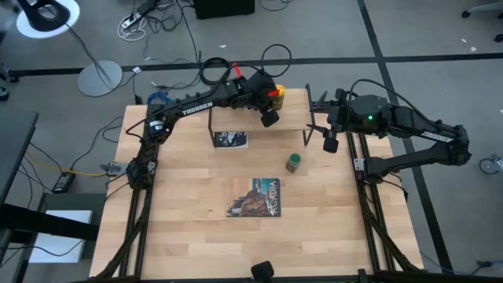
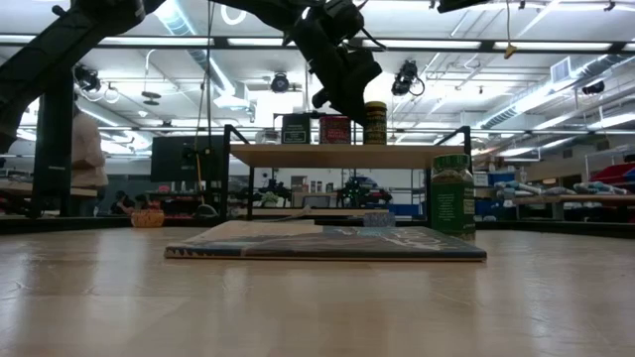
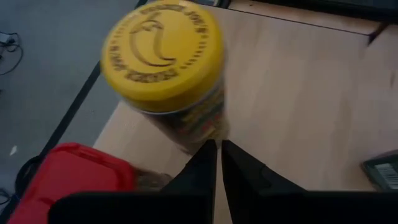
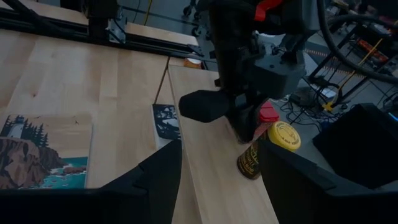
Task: Shelf spices
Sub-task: Put the yellow seasoning bottle on the shelf
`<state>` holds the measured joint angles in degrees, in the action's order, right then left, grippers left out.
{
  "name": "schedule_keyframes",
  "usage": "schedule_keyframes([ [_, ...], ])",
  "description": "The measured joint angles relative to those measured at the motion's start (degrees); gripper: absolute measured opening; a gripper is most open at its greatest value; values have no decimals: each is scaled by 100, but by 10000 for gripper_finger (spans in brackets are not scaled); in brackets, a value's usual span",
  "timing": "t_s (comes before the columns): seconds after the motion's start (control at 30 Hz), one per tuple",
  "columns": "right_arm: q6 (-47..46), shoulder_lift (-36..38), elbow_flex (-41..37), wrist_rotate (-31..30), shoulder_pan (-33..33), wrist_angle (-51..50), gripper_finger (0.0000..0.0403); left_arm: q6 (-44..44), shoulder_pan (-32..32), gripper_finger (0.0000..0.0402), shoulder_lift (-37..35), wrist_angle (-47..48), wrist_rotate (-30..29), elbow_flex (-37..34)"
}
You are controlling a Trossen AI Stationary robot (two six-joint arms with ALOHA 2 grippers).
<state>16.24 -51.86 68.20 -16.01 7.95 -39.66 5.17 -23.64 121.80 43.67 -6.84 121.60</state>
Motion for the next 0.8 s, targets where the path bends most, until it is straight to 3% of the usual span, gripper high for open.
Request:
schedule_keyframes([
  [0.6,23,0,0,2,12,37,209,-89,-30,30,0,-202,231,2],
  [0.8,27,-11,0,4,12,35,209,-83,3,30,4,284,264,240],
])
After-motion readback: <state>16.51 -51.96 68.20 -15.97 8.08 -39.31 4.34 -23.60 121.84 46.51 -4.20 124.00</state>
